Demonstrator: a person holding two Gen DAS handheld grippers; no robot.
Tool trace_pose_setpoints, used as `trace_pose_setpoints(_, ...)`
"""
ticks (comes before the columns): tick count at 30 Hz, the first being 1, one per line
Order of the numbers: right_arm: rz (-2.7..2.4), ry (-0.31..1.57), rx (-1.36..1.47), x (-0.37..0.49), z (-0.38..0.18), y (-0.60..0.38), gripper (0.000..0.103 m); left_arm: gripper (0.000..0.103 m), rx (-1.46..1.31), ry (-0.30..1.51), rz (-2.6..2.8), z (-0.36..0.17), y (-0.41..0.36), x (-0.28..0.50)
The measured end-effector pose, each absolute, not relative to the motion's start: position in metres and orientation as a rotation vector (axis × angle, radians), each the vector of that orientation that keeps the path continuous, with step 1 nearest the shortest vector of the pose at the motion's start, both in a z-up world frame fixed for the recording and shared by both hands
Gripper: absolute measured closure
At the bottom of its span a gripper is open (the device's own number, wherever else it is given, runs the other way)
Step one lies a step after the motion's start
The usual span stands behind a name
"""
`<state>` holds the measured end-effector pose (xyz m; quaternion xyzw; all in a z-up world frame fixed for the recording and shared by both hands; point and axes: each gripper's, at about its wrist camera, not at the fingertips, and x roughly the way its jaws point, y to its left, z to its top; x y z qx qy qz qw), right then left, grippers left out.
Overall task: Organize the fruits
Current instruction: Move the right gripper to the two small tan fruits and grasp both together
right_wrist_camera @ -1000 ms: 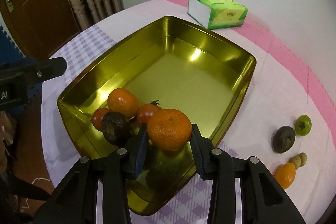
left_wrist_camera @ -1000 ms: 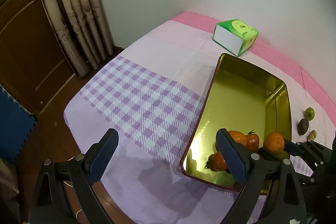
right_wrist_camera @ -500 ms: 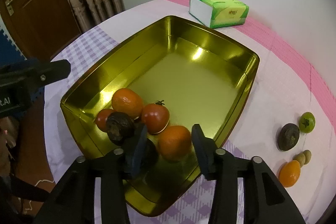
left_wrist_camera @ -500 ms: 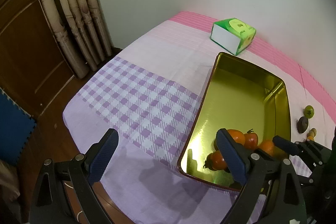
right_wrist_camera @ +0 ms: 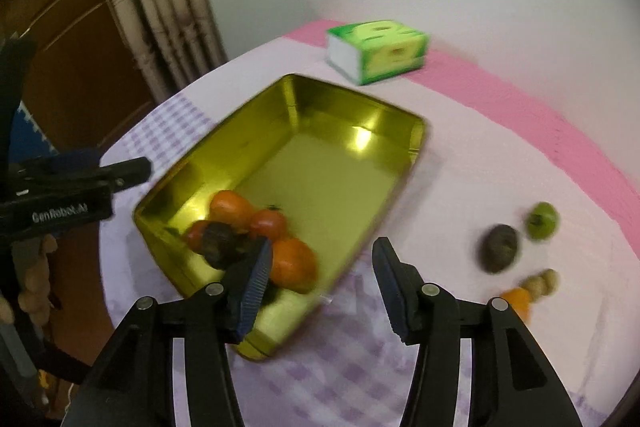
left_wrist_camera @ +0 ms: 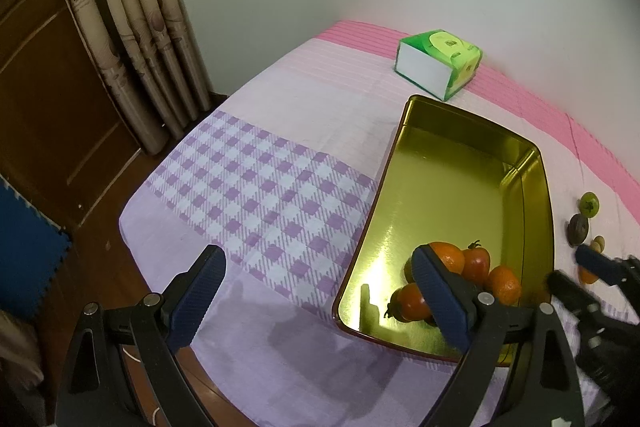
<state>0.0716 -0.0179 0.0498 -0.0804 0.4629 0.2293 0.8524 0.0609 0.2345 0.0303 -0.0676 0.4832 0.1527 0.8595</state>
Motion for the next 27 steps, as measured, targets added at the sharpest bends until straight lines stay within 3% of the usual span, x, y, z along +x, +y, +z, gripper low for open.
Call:
trace_pose_setpoints(13, 0.181, 1.017, -0.074, 0.087, 0.029, -0.157, 0.05, 0.011, -0.102, 1.021, 0.306, 0.027, 0.226, 0.061)
trace_pose_setpoints(27, 0.141, 1.052, -0.026, 0.108, -0.002, -0.18, 0.05, 0.011, -0.081, 1.031, 0.297, 0.026, 0.221, 0.062)
